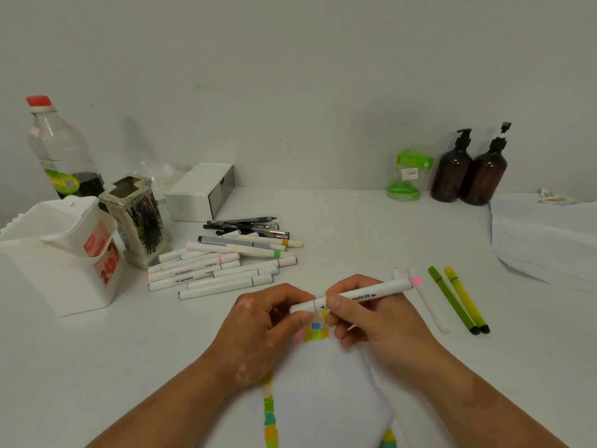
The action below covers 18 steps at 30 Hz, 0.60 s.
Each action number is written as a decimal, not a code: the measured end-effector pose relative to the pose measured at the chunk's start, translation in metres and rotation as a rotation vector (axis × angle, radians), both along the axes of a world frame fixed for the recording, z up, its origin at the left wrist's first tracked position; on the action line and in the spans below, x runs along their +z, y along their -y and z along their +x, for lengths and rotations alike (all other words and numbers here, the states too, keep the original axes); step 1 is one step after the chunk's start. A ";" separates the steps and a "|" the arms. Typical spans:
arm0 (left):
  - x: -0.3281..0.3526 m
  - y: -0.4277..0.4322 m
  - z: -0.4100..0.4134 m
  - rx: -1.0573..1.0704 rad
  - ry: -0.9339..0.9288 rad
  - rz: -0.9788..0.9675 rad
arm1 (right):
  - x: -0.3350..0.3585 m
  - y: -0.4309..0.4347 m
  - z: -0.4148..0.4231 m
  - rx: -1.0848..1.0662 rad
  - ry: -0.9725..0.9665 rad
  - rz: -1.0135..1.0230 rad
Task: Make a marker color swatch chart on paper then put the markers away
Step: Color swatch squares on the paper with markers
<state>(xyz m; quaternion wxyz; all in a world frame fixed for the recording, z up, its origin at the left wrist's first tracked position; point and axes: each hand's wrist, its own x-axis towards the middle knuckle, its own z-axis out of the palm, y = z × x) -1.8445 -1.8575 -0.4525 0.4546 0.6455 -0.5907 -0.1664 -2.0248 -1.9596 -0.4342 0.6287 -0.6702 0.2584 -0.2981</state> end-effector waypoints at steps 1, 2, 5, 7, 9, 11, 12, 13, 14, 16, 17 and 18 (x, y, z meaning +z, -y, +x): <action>0.000 0.002 0.001 0.016 -0.006 -0.017 | 0.000 0.003 -0.001 0.000 -0.019 -0.001; -0.002 0.003 0.002 0.034 -0.012 -0.042 | -0.001 0.006 -0.004 -0.011 -0.046 -0.012; -0.004 -0.001 0.009 0.114 -0.075 -0.078 | -0.002 0.018 -0.019 -0.165 -0.196 -0.177; -0.003 -0.011 0.017 0.190 -0.107 -0.090 | 0.000 0.022 -0.029 -0.296 -0.315 -0.342; 0.000 -0.026 0.026 0.271 -0.095 -0.128 | 0.007 0.016 -0.031 -0.374 -0.399 -0.498; 0.001 -0.049 0.034 0.343 -0.093 -0.142 | 0.016 -0.003 -0.028 -0.363 -0.398 -0.607; 0.001 -0.066 0.037 0.365 -0.084 -0.143 | 0.019 -0.017 -0.025 -0.340 -0.385 -0.657; 0.000 -0.086 0.038 0.372 -0.068 -0.144 | 0.020 -0.034 -0.023 -0.308 -0.371 -0.704; 0.000 -0.109 0.039 0.374 -0.052 -0.144 | 0.018 -0.053 -0.020 -0.263 -0.352 -0.739; -0.003 -0.162 0.044 0.385 0.014 -0.131 | 0.011 -0.097 -0.011 -0.137 -0.297 -0.774; -0.004 -0.190 0.048 0.401 0.059 -0.119 | 0.007 -0.120 -0.006 -0.070 -0.268 -0.804; -0.006 -0.218 0.053 0.426 0.089 -0.116 | 0.002 -0.141 -0.002 -0.010 -0.235 -0.851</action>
